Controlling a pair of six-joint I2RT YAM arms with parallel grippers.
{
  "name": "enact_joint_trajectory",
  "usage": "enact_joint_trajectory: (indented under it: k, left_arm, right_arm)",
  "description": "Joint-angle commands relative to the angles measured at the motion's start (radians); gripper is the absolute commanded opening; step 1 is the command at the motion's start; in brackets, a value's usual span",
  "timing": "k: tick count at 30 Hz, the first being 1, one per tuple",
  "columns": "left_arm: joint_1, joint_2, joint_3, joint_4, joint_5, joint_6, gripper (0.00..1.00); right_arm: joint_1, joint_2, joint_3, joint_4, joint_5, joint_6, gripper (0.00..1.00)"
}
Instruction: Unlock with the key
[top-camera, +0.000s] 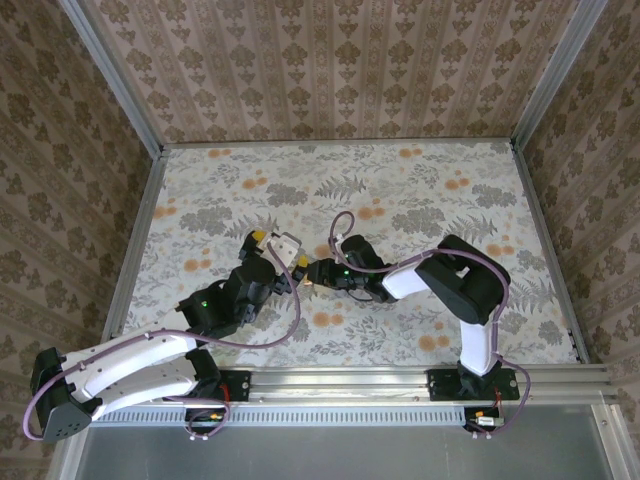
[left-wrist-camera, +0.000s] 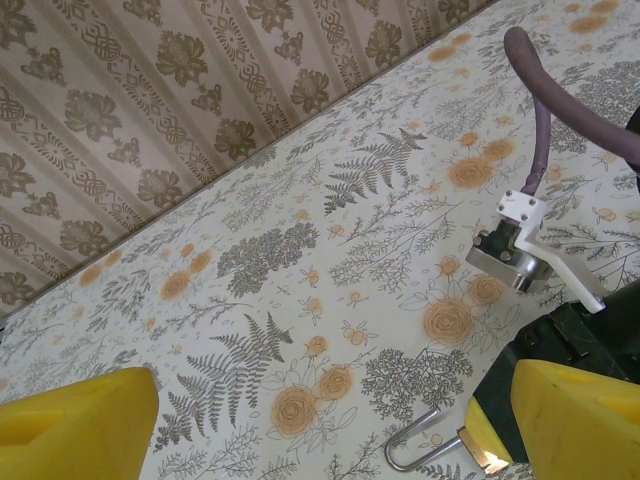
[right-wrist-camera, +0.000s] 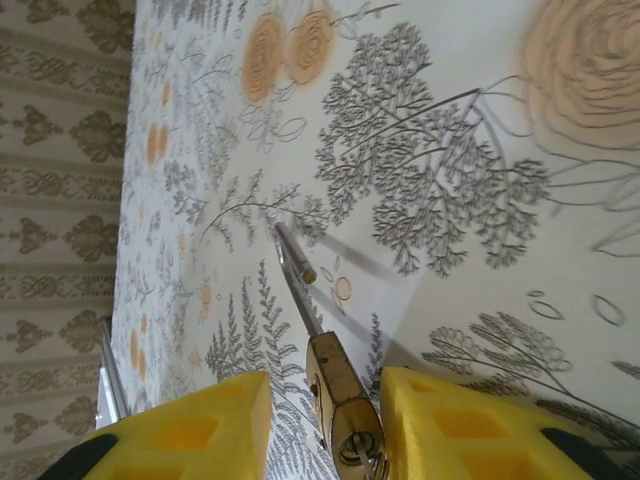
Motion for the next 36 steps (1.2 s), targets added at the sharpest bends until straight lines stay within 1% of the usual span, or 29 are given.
enact_joint_trajectory:
  k: [1,6,9,11,14,17,18,19,20,21,24,25,26,27,28,30,31,32,33,34,36]
  left_arm:
    - [0.001,-0.014,-0.008,0.001,0.020,-0.019,0.91]
    - [0.001,-0.014,0.001,-0.018,0.023,-0.019,0.91]
    - [0.001,-0.012,0.003,-0.020,0.018,-0.015,0.92]
    - [0.001,-0.011,0.006,-0.023,0.015,-0.015,0.92]
    - [0.005,-0.003,0.016,-0.034,-0.014,-0.018,0.92]
    - [0.019,-0.004,0.035,-0.044,-0.039,-0.028,0.93]
    - [0.023,-0.007,0.052,-0.053,-0.046,-0.035,0.99]
    - [0.024,-0.010,0.073,-0.067,-0.061,-0.046,1.00]
    - [0.026,-0.011,0.096,-0.080,-0.074,-0.054,1.00]
    - [0.028,-0.009,0.122,-0.099,-0.084,-0.057,1.00]
    - [0.035,0.021,0.211,-0.178,-0.100,-0.061,1.00]
    - [0.038,0.033,0.236,-0.206,-0.097,-0.076,1.00]
    - [0.039,0.042,0.246,-0.213,-0.085,-0.073,1.00]
    - [0.038,0.043,0.238,-0.190,-0.083,-0.061,1.00]
    - [0.040,0.036,0.214,-0.152,-0.091,-0.041,1.00]
    - [0.049,0.016,0.142,-0.031,-0.116,0.021,1.00]
    - [0.063,0.004,0.085,0.055,-0.114,0.094,1.00]
    - [0.084,-0.013,0.031,0.144,-0.126,0.136,1.00]
    - [0.110,-0.028,-0.007,0.194,-0.140,0.140,1.00]
    - [0.161,-0.053,-0.047,0.231,-0.113,0.136,1.00]
    - [0.284,-0.112,-0.123,0.284,0.002,0.098,1.00]
  right_arm:
    - [-0.003,-0.018,-0.029,-0.210,0.103,-0.002,0.41]
    - [-0.015,-0.072,-0.029,-0.285,0.152,-0.025,0.46]
    - [-0.021,-0.132,0.005,-0.385,0.192,-0.086,0.48]
    - [-0.022,-0.180,0.033,-0.445,0.191,-0.135,0.48]
    - [-0.023,-0.287,0.077,-0.564,0.187,-0.212,0.49]
    - [-0.028,-0.433,0.112,-0.700,0.225,-0.304,0.54]
    - [-0.032,-0.493,0.124,-0.748,0.243,-0.339,0.58]
    - [-0.036,-0.561,0.133,-0.791,0.263,-0.378,0.73]
    - [-0.038,-0.618,0.142,-0.829,0.283,-0.415,0.90]
    - [-0.040,-0.681,0.155,-0.871,0.316,-0.456,1.00]
    - [-0.038,-0.836,0.192,-0.975,0.412,-0.556,1.00]
    - [-0.035,-0.878,0.205,-1.004,0.420,-0.612,1.00]
    - [-0.029,-0.913,0.215,-1.023,0.427,-0.639,1.00]
    - [-0.025,-0.940,0.214,-1.037,0.460,-0.623,1.00]
    - [-0.024,-0.965,0.199,-1.039,0.538,-0.561,1.00]
    - [-0.023,-1.003,0.135,-1.005,0.697,-0.541,1.00]
    - [-0.024,-1.026,0.098,-0.977,0.760,-0.584,1.00]
    - [-0.024,-1.047,0.056,-0.932,0.808,-0.659,1.00]
    - [-0.026,-1.067,0.012,-0.876,0.834,-0.732,1.00]
    - [-0.035,-1.088,-0.045,-0.797,0.849,-0.804,1.00]
    - [-0.073,-1.115,-0.140,-0.647,0.826,-0.920,1.00]
